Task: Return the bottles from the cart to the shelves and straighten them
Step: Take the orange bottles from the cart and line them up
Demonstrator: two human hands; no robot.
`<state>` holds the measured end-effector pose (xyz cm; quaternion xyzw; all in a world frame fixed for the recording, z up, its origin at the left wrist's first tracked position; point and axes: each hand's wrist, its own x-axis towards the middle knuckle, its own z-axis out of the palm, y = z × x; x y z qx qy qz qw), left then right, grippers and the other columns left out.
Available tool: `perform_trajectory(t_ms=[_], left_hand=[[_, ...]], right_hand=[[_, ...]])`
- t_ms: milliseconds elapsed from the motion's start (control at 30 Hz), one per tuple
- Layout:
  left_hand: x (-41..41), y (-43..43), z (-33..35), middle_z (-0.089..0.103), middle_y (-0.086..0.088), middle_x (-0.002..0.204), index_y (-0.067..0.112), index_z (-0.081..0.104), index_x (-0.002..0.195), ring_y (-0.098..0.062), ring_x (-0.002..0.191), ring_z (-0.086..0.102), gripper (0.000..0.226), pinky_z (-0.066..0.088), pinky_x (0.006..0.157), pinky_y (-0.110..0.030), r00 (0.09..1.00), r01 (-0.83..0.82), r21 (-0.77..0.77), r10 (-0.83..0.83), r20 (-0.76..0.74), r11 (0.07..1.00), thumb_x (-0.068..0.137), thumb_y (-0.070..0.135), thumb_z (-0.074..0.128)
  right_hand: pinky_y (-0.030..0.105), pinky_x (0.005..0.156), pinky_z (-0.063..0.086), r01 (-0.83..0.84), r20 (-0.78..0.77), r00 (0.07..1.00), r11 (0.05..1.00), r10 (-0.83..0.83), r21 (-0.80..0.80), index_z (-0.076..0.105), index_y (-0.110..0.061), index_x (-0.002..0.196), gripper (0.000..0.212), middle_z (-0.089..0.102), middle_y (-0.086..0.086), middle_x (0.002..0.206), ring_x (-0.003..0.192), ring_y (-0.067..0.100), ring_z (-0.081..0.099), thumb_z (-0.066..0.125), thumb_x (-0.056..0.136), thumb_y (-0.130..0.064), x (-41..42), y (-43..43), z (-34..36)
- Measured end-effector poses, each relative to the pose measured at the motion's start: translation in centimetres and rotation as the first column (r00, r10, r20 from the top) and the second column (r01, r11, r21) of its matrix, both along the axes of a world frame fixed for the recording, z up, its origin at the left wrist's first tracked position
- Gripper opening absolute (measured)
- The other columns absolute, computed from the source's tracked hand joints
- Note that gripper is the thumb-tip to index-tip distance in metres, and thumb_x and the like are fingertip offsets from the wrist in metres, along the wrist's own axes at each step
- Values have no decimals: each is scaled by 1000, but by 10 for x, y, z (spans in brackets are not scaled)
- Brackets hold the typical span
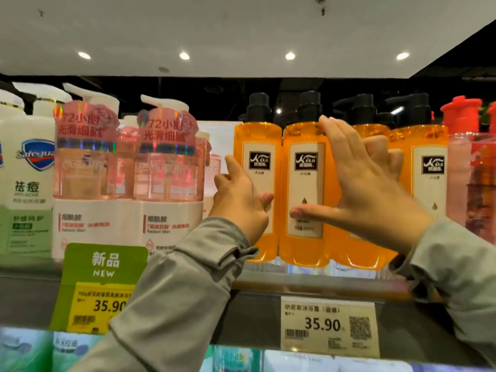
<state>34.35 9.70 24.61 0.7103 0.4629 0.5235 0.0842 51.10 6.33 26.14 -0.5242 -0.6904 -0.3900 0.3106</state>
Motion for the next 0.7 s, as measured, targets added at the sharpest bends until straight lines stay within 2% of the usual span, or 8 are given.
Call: perform_trajectory(t_ms=[100, 200, 300, 467, 567, 700], left_hand=[[0, 0, 0, 34, -17, 136, 11, 11, 145, -30, 120, 45, 72, 40, 101, -36, 1000, -9, -11, 8, -24, 1000, 91, 20, 59], [-1, 1, -1, 28, -17, 142, 12, 1, 148, -30, 125, 41, 78, 37, 103, -35, 998, -16, -8, 16, -66, 1000, 93, 24, 55], [-2, 0, -1, 25, -18, 143, 13, -5, 149, -30, 128, 39, 81, 35, 104, -35, 997, -20, -21, 19, -74, 1000, 94, 26, 53], [-2, 1, -2, 31, -16, 137, 13, 4, 147, -29, 122, 43, 76, 39, 99, -33, 998, 1, -6, -2, -57, 1000, 93, 25, 55], [-3, 1, -1, 30, -15, 139, 14, 0, 148, -26, 122, 44, 78, 38, 96, -29, 998, 9, -17, -10, -58, 1000, 93, 25, 54], [-6, 4, 0, 32, -15, 138, 13, 10, 147, -25, 120, 45, 72, 38, 89, -25, 998, 59, -21, -60, -11, 998, 92, 21, 56]], right_hand=[[31, 73, 11, 133, 36, 990, 989, -135, 57, 6, -19, 152, 130, 15, 1, 158, 109, 20, 23, 28, 48, -93, -3, 3, 0], [38, 82, 17, 210, 44, 976, 974, -215, 86, 14, -15, 152, 130, 22, 5, 157, 119, 26, 24, 25, 52, -99, -2, 6, -4], [41, 94, 14, 189, 15, 982, 978, -191, 85, 14, -19, 152, 122, 24, 3, 156, 132, 24, 18, 31, 55, -91, 0, 8, -5], [46, 108, -2, 170, 34, 984, 981, -174, 89, 12, -19, 152, 122, 17, 5, 159, 145, 23, 4, 28, 55, -91, -3, 9, -6], [43, 109, -2, 132, 68, 988, 989, -137, 69, 12, -19, 151, 121, 18, 6, 158, 144, 23, 10, 33, 55, -91, -4, 8, -4], [40, 110, -8, 95, 61, 993, 995, -97, 38, 11, -22, 151, 121, 19, 6, 157, 145, 24, 16, 42, 54, -89, -3, 8, -1]])
